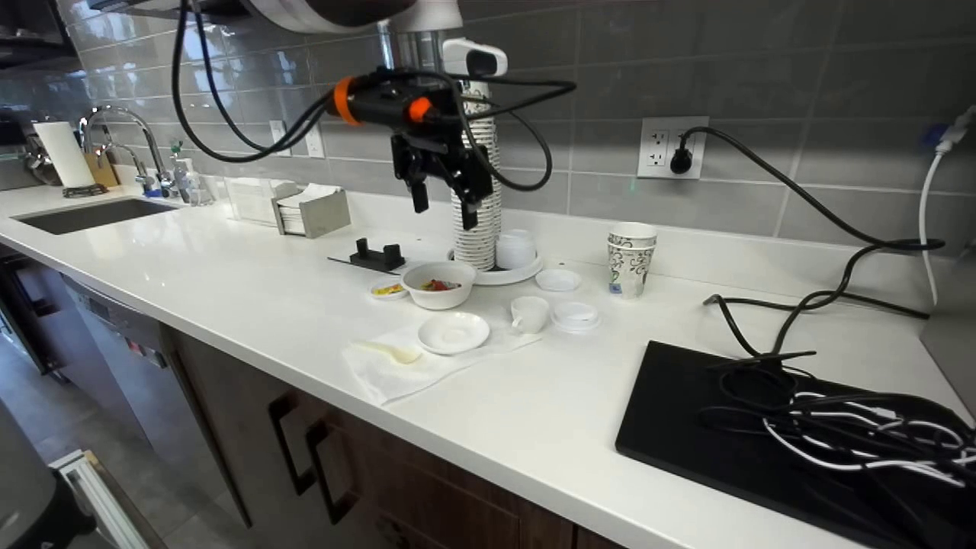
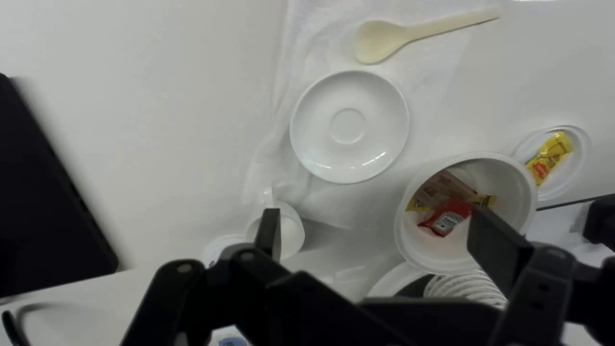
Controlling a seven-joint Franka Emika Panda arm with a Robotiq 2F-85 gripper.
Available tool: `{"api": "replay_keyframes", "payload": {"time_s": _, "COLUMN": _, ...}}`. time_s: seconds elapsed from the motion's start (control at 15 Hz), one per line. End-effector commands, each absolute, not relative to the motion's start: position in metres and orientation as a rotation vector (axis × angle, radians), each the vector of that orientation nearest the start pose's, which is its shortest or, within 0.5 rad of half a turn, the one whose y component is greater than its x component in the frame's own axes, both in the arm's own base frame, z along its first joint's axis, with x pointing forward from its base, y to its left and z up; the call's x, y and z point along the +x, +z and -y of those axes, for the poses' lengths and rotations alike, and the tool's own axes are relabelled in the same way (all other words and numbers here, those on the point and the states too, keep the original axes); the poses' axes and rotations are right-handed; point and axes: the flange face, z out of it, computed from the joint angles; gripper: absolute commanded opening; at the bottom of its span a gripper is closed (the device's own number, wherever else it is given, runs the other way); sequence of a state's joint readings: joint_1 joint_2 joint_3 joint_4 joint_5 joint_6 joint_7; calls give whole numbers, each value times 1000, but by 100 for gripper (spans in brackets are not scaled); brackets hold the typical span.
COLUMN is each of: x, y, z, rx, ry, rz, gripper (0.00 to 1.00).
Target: Lift the tea cup and put it on the plate
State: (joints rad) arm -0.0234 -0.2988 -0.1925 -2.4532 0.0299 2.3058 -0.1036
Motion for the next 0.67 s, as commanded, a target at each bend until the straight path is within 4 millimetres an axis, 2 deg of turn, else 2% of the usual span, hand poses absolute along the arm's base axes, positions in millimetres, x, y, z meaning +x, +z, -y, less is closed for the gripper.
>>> {"api": "replay_keyframes", "payload": {"time_s": 0.0, "x": 461, "y": 389, "z": 115, "rx": -3066, "ry": -203, "rz": -286, "gripper": 100}}
{"api": "replay_keyframes", "payload": {"time_s": 0.2, "x": 468, "y": 363, "z": 128, "rx": -3074, "ry": -245, "rz": -312, "gripper": 100}}
{"api": "replay_keyframes", "payload": {"time_s": 0.4, "x": 480, "y": 339, "z": 132, "rx": -3095, "ry": -248, "rz": -237, "gripper": 100}}
{"api": "replay_keyframes", "payload": {"time_s": 0.47, "x": 468, "y": 351, "z": 127, "rx": -3104, "ry": -239, "rz": -267, "gripper": 100}}
{"api": "replay_keyframes", "payload": {"time_s": 0.6, "x": 472, "y": 338, "z": 129, "rx": -3108, "ry": -226, "rz": -249, "gripper": 100}}
